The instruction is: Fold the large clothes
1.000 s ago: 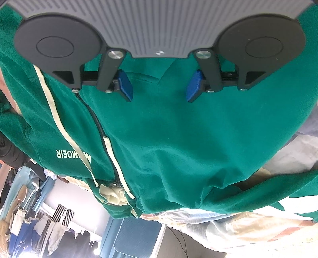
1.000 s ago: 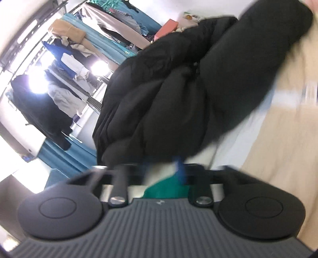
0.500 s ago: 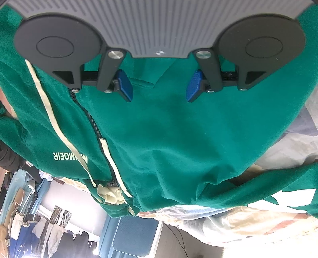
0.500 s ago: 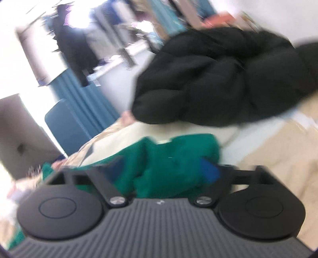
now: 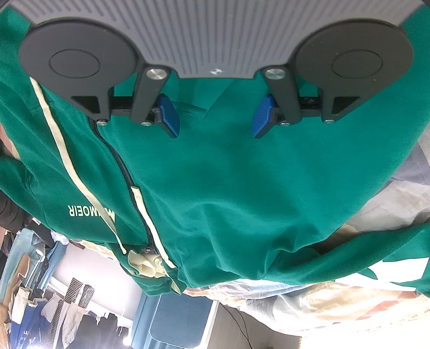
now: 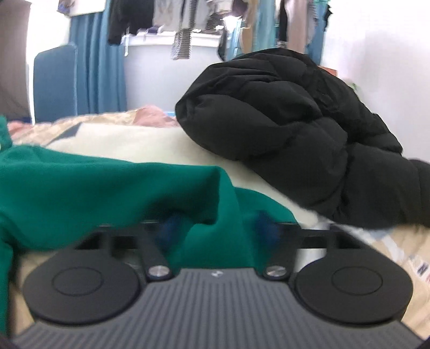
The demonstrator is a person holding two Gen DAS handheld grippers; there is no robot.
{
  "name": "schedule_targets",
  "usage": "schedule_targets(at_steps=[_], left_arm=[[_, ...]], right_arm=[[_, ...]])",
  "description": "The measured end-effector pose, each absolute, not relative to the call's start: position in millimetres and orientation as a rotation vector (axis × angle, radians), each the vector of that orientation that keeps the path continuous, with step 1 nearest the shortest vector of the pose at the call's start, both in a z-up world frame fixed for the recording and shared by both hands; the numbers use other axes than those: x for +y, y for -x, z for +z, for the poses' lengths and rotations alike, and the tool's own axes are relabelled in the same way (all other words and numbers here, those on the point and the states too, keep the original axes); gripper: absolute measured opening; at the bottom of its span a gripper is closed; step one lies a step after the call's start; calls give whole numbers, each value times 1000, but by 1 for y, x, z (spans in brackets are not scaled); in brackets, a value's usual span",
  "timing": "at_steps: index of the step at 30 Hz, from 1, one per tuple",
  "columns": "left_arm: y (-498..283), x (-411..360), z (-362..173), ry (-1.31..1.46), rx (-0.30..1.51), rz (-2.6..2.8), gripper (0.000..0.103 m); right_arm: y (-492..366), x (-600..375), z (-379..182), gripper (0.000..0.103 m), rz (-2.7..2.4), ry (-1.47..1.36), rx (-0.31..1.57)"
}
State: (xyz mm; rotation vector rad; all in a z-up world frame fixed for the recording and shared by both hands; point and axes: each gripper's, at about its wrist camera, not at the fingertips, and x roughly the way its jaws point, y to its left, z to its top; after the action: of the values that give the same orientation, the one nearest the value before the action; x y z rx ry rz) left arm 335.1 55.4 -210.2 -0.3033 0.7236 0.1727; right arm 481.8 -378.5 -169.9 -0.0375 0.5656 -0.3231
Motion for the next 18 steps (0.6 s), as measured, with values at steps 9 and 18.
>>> schedule_targets(at_steps=[9, 18], left_arm=[[-334, 70, -200, 413, 724, 167, 65], [-306, 93, -163, 482, 653, 132, 65]], right_arm=[[-473, -364, -92, 16, -326, 155, 523], [-425, -199, 7, 15, -128, 598, 199]])
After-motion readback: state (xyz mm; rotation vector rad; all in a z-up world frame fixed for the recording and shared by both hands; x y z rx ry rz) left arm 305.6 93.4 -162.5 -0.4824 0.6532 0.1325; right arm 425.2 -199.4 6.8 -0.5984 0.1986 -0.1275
